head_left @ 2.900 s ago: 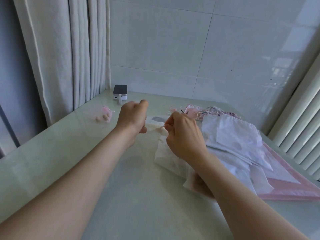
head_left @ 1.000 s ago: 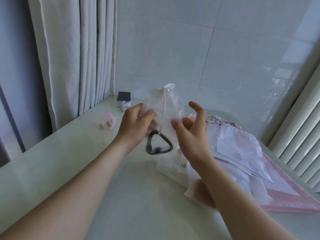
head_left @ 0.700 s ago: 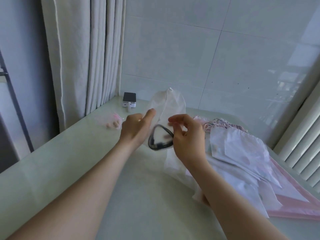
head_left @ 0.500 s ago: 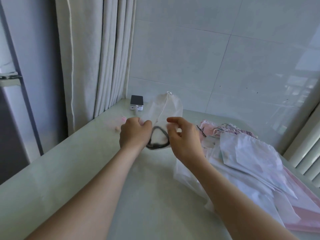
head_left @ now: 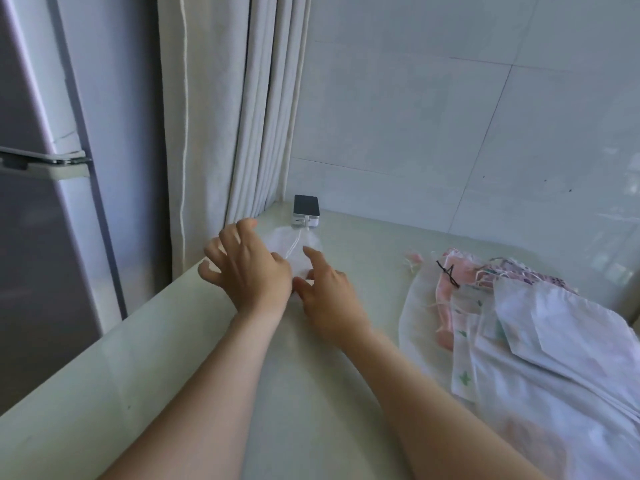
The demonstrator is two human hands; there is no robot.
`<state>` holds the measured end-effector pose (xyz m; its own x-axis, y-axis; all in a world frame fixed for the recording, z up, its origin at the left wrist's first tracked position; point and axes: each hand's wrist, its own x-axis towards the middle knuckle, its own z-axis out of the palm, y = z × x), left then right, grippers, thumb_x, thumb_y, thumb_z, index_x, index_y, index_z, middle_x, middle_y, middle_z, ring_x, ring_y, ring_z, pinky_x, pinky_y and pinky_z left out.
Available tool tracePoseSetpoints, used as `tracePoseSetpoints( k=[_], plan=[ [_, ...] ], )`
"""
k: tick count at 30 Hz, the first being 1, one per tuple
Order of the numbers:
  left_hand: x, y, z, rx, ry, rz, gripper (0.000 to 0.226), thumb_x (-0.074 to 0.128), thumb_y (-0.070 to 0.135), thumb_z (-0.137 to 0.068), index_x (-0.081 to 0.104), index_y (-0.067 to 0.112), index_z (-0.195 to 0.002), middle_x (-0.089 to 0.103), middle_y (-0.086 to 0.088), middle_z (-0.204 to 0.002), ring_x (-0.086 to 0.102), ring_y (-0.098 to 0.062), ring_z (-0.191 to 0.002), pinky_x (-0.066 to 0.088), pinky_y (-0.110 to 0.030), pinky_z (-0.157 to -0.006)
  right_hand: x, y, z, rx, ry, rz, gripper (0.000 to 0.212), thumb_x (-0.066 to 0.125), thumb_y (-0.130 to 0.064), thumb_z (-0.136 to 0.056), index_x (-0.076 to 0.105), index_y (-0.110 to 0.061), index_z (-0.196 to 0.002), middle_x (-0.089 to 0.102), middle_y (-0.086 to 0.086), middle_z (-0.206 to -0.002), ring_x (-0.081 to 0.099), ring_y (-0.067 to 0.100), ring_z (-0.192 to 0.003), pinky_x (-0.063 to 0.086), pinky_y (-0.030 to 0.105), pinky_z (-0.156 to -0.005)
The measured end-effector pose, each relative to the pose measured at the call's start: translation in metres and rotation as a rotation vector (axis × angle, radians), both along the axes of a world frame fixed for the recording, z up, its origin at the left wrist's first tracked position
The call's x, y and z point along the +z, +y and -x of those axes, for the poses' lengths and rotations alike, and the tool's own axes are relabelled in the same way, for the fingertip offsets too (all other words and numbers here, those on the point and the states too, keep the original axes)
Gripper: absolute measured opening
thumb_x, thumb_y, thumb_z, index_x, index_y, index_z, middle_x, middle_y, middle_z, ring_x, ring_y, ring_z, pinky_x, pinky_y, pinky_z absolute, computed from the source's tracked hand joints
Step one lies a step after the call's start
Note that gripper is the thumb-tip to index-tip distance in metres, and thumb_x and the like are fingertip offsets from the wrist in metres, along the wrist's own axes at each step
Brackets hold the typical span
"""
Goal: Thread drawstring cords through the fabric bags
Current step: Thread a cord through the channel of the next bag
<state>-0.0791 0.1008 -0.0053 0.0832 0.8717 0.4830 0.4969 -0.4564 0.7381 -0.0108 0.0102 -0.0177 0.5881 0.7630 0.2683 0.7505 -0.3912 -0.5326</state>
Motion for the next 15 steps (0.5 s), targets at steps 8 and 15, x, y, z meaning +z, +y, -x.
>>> tracePoseSetpoints(
  k=[8, 15],
  plan=[
    [0.001, -0.004, -0.008, -0.251, 0.116, -0.066, 0.030, 0.053, 0.007, -0.090, 0.074, 0.025, -0.101, 0.070, 0.002, -0.110, 0.052, -0.031, -0.117, 0.037, -0.041, -0.093, -0.003, -0.008, 0.001, -0.178, -0.119, -0.073, 0.035, 0.047, -0.009, -0.104, 0.056, -0.016, -0.137, 0.072, 0.006, -0.122, 0.060, 0.031, -0.116, 0.045, 0.039, -0.089],
    [0.024, -0.047, -0.008, -0.779, 0.092, 0.209, 0.033, 0.052, 0.017, -0.094, 0.066, 0.023, -0.064, 0.068, 0.007, -0.065, 0.062, -0.009, -0.068, 0.041, -0.028, -0.064, 0.066, -0.048, -0.008, -0.067, -0.203, -0.446, 0.033, 0.048, -0.003, -0.094, 0.067, -0.015, -0.118, 0.069, 0.001, -0.080, 0.063, 0.019, -0.081, 0.048, 0.035, -0.073]
  ],
)
